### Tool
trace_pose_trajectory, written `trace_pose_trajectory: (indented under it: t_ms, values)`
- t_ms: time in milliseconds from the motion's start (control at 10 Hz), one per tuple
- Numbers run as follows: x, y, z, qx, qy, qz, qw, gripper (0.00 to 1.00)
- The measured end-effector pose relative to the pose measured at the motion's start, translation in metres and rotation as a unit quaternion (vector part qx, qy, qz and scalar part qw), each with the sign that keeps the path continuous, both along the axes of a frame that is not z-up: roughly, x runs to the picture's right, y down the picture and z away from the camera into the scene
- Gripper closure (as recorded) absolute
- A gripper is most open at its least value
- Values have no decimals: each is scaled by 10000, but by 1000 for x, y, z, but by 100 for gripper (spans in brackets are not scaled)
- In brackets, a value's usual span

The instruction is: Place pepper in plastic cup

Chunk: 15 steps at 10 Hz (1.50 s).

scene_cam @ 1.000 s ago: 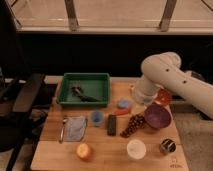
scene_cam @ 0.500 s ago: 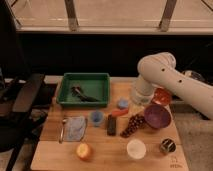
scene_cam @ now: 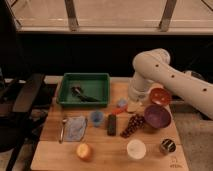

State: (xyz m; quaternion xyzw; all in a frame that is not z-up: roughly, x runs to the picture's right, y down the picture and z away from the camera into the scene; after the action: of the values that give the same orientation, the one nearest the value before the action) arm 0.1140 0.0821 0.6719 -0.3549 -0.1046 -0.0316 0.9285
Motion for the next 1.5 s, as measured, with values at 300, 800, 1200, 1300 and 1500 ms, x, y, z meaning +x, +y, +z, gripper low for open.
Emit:
trace_pose_trajectory:
  t_ms: [300, 800, 1200, 1300, 1500]
  values:
    - [-21, 1, 16, -123, -179, -207, 9996, 90]
    - [-68, 5, 46, -327, -742, -372, 9960, 90]
    - [-84, 12, 67, -498, -1015, -429, 9927, 90]
    - [-84, 15, 70, -543, -1031, -417, 9923, 90]
    - [-86, 22, 80, -671, -1091, -391, 9910, 85]
